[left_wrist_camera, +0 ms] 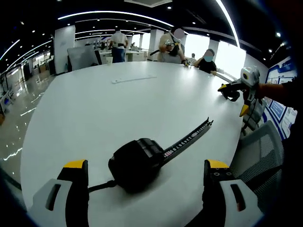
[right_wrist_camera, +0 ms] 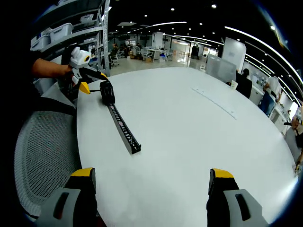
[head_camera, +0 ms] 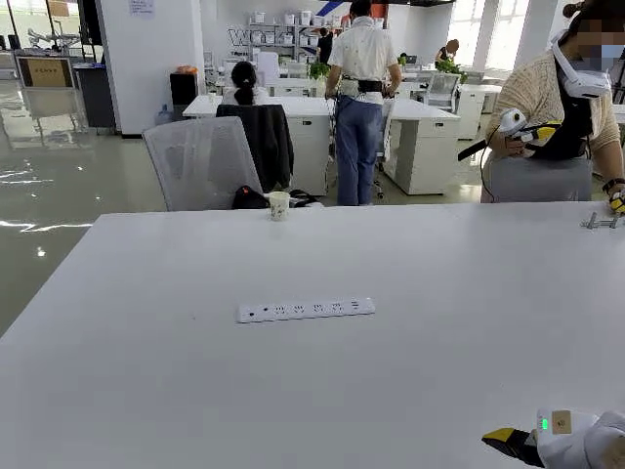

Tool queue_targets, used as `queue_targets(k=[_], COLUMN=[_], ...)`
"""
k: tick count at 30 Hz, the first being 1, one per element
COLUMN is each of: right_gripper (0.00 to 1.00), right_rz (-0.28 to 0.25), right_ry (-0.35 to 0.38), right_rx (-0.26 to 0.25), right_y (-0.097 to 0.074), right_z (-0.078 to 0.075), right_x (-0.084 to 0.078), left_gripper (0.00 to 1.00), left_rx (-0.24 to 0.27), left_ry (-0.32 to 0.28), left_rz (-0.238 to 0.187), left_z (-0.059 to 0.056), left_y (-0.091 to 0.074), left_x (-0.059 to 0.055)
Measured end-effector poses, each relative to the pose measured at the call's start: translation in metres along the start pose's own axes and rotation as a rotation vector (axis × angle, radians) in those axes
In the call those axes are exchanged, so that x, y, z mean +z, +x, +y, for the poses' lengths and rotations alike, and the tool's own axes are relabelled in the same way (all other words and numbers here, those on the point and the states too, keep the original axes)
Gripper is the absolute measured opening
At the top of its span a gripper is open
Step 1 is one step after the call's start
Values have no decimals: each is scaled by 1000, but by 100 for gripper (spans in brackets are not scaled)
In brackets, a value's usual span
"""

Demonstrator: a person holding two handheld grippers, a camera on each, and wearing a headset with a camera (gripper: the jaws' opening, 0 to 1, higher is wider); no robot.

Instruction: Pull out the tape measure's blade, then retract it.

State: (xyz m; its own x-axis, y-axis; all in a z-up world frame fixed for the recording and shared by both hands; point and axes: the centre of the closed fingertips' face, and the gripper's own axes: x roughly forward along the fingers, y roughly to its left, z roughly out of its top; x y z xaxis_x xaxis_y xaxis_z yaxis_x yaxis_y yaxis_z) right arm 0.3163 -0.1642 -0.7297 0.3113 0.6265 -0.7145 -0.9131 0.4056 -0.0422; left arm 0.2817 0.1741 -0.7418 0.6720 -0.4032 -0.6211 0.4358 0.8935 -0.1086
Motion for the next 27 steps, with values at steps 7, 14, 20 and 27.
queue_targets(k=[7,14,20,27], right_gripper=[99,99,99,99], right_rz=[25,37,41,60], right_ry=[-11,-53,-63,-91], right_rx=[55,98,136,156], right_y=[12,25,35,46], right_z=[5,10,14,16], right_x=[12,20,20,26], left_gripper=[99,99,99,99], left_rx=[-1,67,124,140], left_ry=[-69,-87,-70,-92], left_rz=[-42,-47,-82,-116], left_z=[-3,-5,-3,-4], left_y=[1,12,15,19], left_x=[12,11,18,27])
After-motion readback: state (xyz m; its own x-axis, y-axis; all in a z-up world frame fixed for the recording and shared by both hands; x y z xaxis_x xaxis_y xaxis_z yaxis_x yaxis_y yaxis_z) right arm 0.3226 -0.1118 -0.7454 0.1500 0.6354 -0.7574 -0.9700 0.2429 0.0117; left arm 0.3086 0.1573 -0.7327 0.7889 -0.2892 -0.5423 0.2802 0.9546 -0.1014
